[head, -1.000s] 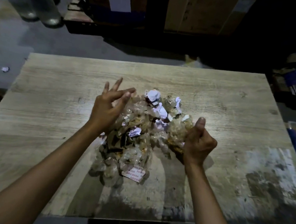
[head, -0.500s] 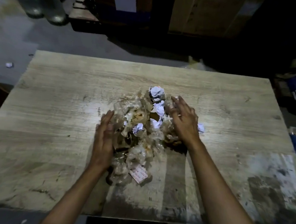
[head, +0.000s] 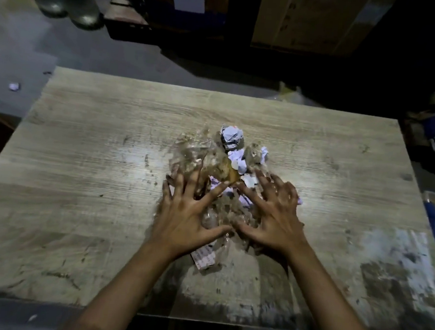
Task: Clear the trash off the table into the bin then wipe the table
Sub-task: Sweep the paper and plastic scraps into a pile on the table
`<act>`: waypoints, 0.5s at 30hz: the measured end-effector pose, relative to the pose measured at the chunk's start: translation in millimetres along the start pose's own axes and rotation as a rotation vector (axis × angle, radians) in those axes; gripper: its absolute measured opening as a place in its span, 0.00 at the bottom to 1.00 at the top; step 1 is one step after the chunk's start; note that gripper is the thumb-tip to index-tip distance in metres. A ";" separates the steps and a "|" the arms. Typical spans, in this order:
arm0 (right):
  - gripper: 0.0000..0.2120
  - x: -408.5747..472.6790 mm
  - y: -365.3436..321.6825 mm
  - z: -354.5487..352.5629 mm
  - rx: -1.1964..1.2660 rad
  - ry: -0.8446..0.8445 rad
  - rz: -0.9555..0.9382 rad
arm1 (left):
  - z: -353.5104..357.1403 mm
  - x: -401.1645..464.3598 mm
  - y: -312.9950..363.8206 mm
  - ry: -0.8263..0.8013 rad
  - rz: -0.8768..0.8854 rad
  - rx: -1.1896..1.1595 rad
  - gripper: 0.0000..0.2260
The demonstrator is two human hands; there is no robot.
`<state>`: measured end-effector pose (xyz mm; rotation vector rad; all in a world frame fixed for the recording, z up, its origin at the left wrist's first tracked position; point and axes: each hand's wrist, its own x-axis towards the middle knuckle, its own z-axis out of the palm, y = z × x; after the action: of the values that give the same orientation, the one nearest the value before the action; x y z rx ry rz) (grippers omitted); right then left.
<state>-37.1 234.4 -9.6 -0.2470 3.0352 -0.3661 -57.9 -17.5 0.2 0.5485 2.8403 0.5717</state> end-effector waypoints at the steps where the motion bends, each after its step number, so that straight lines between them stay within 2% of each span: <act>1: 0.39 -1.6 -2.1 3.0 -0.034 0.034 0.025 | 5.4 3.5 -0.1 0.012 -0.015 0.049 0.39; 6: 0.27 -7.7 -16.6 12.1 -0.046 0.141 0.180 | 24.6 4.2 1.5 0.088 -0.043 0.167 0.28; 9: 0.19 -14.1 -18.9 20.8 -0.043 0.238 0.146 | 25.4 5.0 4.2 0.168 -0.042 0.189 0.19; 13: 0.12 -22.1 -18.7 25.4 0.019 0.354 0.102 | 24.2 8.3 8.4 0.219 -0.067 0.214 0.16; 15: 0.11 -25.4 -18.1 27.6 0.036 0.382 0.085 | 24.8 10.9 8.1 0.259 -0.084 0.187 0.13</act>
<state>-6.9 215.0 -30.5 -0.0486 3.3931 -0.5150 -58.9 2.0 -20.2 0.4073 3.1676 0.3888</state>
